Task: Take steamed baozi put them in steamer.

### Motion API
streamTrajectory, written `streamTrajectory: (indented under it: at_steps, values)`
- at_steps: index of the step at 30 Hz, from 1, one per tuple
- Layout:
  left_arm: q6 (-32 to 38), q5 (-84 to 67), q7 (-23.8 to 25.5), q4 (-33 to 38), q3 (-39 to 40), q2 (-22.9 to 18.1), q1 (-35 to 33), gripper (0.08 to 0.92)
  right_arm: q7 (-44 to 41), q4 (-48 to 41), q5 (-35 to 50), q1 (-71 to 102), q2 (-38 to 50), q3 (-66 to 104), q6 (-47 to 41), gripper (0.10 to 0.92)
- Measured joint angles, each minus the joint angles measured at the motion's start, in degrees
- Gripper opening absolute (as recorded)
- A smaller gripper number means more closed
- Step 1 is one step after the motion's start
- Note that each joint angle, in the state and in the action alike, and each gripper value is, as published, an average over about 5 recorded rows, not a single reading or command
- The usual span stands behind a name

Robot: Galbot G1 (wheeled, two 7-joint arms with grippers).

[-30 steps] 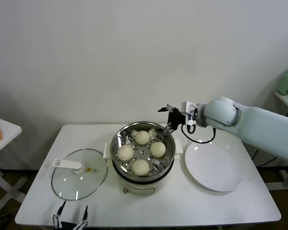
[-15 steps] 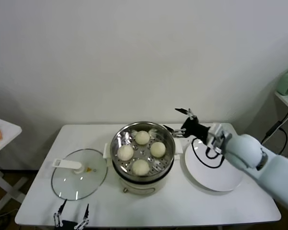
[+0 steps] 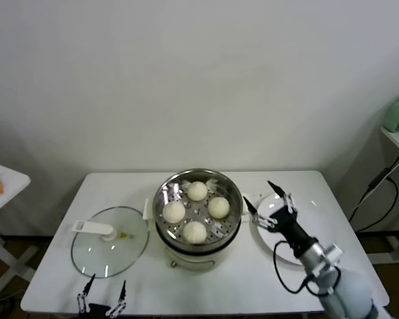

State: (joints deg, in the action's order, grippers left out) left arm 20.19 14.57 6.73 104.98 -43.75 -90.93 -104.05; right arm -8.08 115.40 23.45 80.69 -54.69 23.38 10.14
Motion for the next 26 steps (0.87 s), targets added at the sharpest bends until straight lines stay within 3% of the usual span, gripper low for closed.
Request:
streamTrajectory:
  at_steps: [11, 26]
  values:
    - [0.2, 0.0, -0.1, 1.4, 0.5, -0.5, -0.4, 0.823, -0.4, -1.0, -3.2, 17.8, -14.6, 5.3, 15.5, 0.823]
    - [0.4, -0.2, -0.2, 2.3, 0.6, -0.5, -1.1, 0.823, 0.5, -5.0, -4.7, 25.5, -20.8, 4.4, 23.7, 0.823]
